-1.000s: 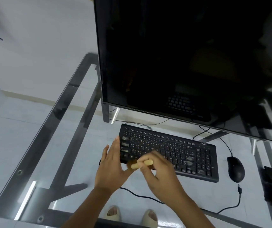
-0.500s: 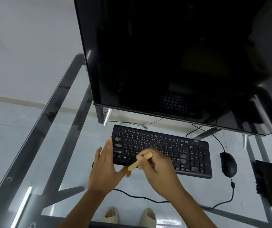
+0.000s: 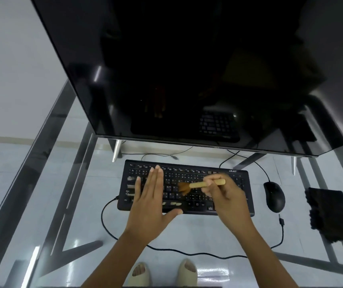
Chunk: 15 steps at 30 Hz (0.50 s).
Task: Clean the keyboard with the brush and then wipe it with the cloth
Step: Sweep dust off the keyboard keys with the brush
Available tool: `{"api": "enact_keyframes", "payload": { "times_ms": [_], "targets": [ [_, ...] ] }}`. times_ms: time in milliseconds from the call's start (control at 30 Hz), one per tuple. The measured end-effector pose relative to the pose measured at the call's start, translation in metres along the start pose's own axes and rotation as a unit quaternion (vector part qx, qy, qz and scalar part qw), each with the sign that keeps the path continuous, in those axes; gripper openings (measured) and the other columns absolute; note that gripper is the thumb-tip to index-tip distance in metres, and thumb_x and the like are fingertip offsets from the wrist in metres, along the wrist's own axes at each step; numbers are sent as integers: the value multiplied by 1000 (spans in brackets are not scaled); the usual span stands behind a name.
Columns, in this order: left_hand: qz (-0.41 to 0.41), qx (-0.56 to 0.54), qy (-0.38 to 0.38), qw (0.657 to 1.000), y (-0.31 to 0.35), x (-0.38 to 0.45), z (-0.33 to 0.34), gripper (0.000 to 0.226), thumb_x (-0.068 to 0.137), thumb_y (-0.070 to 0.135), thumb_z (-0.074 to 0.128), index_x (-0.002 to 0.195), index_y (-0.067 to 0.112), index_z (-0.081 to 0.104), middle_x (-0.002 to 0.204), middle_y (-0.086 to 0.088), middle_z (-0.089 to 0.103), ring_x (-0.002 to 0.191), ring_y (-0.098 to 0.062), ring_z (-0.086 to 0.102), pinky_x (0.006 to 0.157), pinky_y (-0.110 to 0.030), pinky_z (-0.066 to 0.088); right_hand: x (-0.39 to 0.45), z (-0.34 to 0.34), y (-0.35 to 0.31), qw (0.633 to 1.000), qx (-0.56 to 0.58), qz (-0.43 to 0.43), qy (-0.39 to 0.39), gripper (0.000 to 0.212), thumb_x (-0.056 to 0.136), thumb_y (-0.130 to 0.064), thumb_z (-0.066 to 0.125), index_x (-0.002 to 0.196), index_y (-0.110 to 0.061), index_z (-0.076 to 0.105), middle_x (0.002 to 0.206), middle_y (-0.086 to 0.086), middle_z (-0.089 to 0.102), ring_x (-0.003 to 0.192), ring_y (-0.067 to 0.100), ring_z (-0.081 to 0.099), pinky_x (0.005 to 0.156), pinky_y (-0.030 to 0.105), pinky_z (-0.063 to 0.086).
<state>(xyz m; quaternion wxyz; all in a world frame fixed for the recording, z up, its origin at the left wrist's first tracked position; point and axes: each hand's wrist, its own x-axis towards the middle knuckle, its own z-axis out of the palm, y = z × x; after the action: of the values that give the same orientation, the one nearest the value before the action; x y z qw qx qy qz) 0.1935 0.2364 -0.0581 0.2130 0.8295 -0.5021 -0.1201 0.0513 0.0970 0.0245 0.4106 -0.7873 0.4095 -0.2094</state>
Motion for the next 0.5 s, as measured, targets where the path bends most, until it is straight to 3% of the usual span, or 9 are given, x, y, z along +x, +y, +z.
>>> {"api": "enact_keyframes", "payload": {
  "times_ms": [67, 133, 233, 300, 367, 400, 500],
  "targets": [
    [0, -3, -18, 1000, 5, 5, 5, 114, 80, 78, 45, 152, 15, -17, 163, -2, -4, 149, -12, -7, 118, -45, -4, 4, -7, 2, 994, -76, -45, 68, 12, 93, -12, 60, 98, -20, 67, 94, -2, 66, 86, 2, 61, 73, 9, 45],
    [-6, 1, -28, 1000, 6, 8, 9, 115, 78, 79, 45, 150, 17, -20, 162, 0, -7, 148, -11, -11, 118, -44, -6, 7, -11, 4, 992, -71, -58, 89, 13, 93, -10, 59, 100, -16, 68, 96, -4, 64, 89, 2, 60, 76, 10, 45],
    [-17, 8, -32, 999, 4, 7, 13, 118, 76, 81, 45, 151, 16, -18, 162, -2, -4, 149, -13, -8, 118, -43, -7, 11, -10, 4, 999, -24, -25, -4, 11, 95, -11, 57, 94, -18, 66, 82, -3, 71, 77, 5, 68, 72, 22, 55],
    [-19, 10, -32, 999, 4, 7, 15, 118, 75, 82, 46, 151, 15, -15, 162, -3, 1, 149, -15, -2, 119, -42, -6, 12, -11, 7, 997, -61, -38, 1, 13, 94, -11, 58, 92, -22, 65, 87, -4, 68, 77, 4, 65, 71, 18, 52],
    [-20, 7, -27, 999, 5, 8, 16, 119, 74, 81, 48, 152, 15, -12, 162, -3, 5, 149, -15, 2, 119, -42, -5, 17, -16, 5, 994, -78, -50, 66, 12, 93, -11, 59, 96, -20, 66, 92, -7, 65, 83, 2, 61, 71, 8, 44],
    [-21, 6, -25, 999, 5, 8, 17, 119, 74, 81, 49, 152, 15, -12, 162, -3, 6, 149, -15, 2, 119, -42, -4, 18, -17, 7, 996, -41, -34, 73, 11, 94, -11, 59, 96, -18, 67, 90, -7, 66, 83, 1, 62, 71, 7, 44],
    [-24, 17, -28, 999, 5, 9, 16, 118, 74, 82, 46, 152, 15, -12, 162, -3, 5, 149, -15, 0, 119, -43, -3, 17, -16, 10, 1000, 1, -5, -7, 10, 96, -12, 56, 93, -16, 65, 78, -3, 71, 72, 6, 68, 68, 19, 55]
  ]
}}
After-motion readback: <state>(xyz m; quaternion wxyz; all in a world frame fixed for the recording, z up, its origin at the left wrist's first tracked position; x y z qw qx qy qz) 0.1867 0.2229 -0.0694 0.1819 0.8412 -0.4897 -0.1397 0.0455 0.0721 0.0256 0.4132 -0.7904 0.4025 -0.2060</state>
